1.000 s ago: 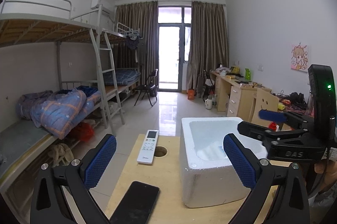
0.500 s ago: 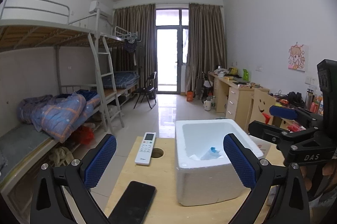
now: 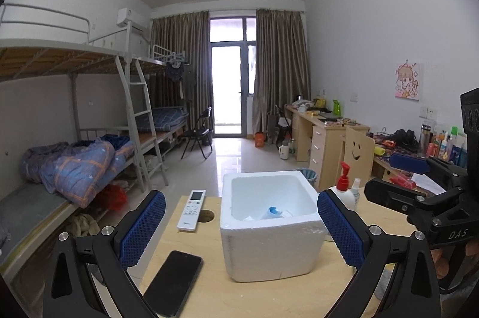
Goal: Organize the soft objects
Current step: 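Move both tools back from the foam box toward the remaining items, then lower the left gripper onto the grey sock and close it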
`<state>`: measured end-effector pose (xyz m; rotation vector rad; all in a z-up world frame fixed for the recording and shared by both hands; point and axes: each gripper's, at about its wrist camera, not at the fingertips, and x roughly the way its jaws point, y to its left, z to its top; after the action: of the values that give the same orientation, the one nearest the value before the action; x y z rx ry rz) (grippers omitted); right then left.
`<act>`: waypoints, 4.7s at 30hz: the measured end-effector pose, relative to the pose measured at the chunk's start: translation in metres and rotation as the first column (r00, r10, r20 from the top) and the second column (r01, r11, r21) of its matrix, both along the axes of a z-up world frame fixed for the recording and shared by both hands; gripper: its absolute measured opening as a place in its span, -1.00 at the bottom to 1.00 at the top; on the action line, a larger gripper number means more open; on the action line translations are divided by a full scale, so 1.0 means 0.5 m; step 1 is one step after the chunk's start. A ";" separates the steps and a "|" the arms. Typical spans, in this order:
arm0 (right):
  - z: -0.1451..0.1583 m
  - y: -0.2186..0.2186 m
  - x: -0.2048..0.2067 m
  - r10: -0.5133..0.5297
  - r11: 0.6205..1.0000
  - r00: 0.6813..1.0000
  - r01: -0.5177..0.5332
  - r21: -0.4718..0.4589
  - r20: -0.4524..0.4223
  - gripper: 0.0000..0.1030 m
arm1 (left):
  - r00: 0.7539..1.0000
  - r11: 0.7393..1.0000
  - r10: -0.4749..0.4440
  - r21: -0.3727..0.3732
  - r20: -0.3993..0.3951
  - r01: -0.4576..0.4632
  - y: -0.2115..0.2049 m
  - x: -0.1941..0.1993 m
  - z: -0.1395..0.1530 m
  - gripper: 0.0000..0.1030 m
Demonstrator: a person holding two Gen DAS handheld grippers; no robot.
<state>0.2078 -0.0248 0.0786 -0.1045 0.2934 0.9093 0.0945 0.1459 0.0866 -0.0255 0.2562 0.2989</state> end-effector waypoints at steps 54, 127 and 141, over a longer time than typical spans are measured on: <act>-0.178 -0.260 -0.174 -0.281 0.960 0.956 0.278 0.046 0.082 0.99 | 0.991 0.995 -0.098 0.025 0.091 0.097 -0.191 -0.119 -0.151 0.98; -0.322 -0.423 -0.001 -0.480 0.876 0.855 0.479 -0.055 -0.197 0.99 | 0.862 0.915 -0.403 -0.155 -0.308 0.373 -0.335 0.202 -0.315 0.98; -0.333 -0.424 0.027 -0.461 0.887 0.860 0.455 -0.078 -0.219 0.99 | 0.810 0.921 -0.389 -0.168 -0.440 0.351 -0.353 0.266 -0.355 0.85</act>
<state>0.2215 -0.2370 -0.0879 0.0518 0.5233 0.4395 0.2275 -0.0304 -0.0910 0.0201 0.7453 -0.1061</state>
